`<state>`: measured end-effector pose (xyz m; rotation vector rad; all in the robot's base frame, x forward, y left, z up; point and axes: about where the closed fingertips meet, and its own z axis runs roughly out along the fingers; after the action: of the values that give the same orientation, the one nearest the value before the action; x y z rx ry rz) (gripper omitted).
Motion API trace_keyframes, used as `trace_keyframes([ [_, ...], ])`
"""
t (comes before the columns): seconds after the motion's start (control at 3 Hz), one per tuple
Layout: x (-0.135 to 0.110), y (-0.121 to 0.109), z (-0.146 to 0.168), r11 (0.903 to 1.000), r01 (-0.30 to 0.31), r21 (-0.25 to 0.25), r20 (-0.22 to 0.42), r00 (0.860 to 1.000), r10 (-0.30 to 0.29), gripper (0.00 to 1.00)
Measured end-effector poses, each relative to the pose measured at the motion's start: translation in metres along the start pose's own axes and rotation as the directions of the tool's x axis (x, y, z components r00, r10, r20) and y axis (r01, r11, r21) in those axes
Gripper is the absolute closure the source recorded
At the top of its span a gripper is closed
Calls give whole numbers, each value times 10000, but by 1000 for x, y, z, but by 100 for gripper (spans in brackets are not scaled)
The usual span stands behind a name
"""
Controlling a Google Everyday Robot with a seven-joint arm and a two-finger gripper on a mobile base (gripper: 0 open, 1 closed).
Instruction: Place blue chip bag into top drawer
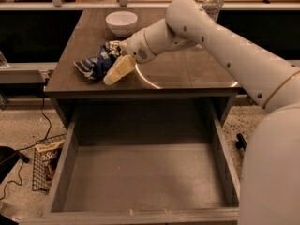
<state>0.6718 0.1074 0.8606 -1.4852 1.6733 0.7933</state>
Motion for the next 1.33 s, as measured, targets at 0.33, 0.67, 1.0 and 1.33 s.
trace_keyframes([
  [0.33,-2,-7,10,10000,26,-10,172,9998,-26,17],
  [0.67,-4,-11,16,10000,11,15,325,9995,-12,41],
  [1.0,-4,-10,18,10000,16,-34,320,9995,-15,64],
  [1.33,-4,-8,21,10000,20,-83,318,9995,-17,87],
])
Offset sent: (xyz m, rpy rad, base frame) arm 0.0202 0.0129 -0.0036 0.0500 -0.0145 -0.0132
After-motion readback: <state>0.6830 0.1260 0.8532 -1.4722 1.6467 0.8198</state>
